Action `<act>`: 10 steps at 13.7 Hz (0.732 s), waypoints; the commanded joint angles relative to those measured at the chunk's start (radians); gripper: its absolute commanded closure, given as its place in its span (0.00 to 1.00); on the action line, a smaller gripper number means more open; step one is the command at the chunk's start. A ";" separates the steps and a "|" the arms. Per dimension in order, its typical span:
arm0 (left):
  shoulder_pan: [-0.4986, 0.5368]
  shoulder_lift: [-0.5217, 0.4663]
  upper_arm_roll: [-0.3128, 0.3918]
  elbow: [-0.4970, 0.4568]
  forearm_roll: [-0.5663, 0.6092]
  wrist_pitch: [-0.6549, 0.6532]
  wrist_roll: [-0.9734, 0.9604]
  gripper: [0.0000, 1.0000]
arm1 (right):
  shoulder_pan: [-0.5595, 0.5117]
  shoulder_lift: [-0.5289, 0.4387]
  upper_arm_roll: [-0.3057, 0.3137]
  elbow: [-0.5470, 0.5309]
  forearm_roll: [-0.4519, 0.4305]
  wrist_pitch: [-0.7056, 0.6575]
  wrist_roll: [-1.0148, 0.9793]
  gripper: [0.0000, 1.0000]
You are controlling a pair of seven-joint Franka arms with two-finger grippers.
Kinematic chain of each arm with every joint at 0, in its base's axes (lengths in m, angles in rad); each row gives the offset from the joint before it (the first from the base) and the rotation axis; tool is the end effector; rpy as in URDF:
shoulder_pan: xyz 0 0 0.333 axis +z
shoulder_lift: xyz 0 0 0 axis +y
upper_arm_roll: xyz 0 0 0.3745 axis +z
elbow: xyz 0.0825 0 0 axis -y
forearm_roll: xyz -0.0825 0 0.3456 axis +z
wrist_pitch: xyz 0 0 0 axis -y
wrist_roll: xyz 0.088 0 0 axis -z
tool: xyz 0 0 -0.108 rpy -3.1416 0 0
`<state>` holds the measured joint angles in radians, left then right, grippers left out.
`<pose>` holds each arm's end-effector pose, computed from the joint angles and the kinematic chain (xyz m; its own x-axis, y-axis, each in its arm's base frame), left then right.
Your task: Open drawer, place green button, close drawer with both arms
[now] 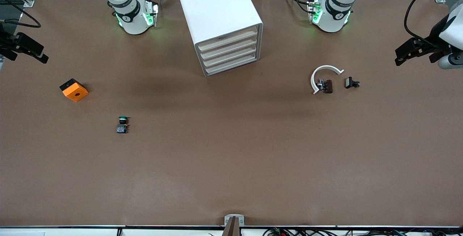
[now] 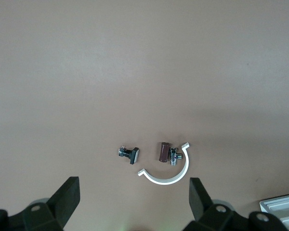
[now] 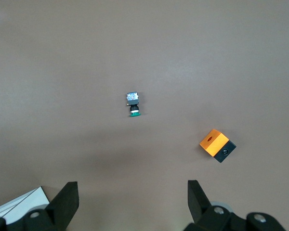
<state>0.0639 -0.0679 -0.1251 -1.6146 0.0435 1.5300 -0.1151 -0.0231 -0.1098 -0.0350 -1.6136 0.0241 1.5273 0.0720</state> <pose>0.4860 -0.0278 0.6935 0.9984 0.0559 -0.0111 0.0553 -0.9970 -0.0536 0.4701 -0.0260 0.7138 0.9915 -0.1285 0.0214 -0.1279 -0.9914 -0.0295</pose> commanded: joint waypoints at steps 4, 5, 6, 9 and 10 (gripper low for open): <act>-0.004 0.045 0.001 0.059 -0.014 -0.030 0.003 0.00 | -0.015 0.001 0.014 0.012 -0.006 -0.007 -0.006 0.00; -0.003 0.063 0.001 0.068 -0.014 -0.045 0.005 0.00 | -0.015 0.001 0.014 0.012 -0.006 -0.007 -0.006 0.00; 0.002 0.072 -0.001 0.067 -0.016 -0.045 0.012 0.00 | -0.014 0.001 0.014 0.012 -0.006 -0.007 -0.006 0.00; -0.010 0.146 -0.007 0.056 -0.020 -0.051 -0.012 0.00 | -0.005 0.002 0.017 0.011 -0.006 -0.013 -0.006 0.00; -0.018 0.176 -0.014 0.059 -0.020 -0.050 -0.047 0.00 | 0.002 0.012 0.017 0.011 -0.006 -0.012 0.006 0.00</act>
<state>0.0588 0.0440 -0.1280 -1.5919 0.0385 1.5050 -0.1240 -0.0228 -0.1087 -0.0273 -1.6138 0.0241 1.5264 0.0721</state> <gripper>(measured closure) 0.000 0.000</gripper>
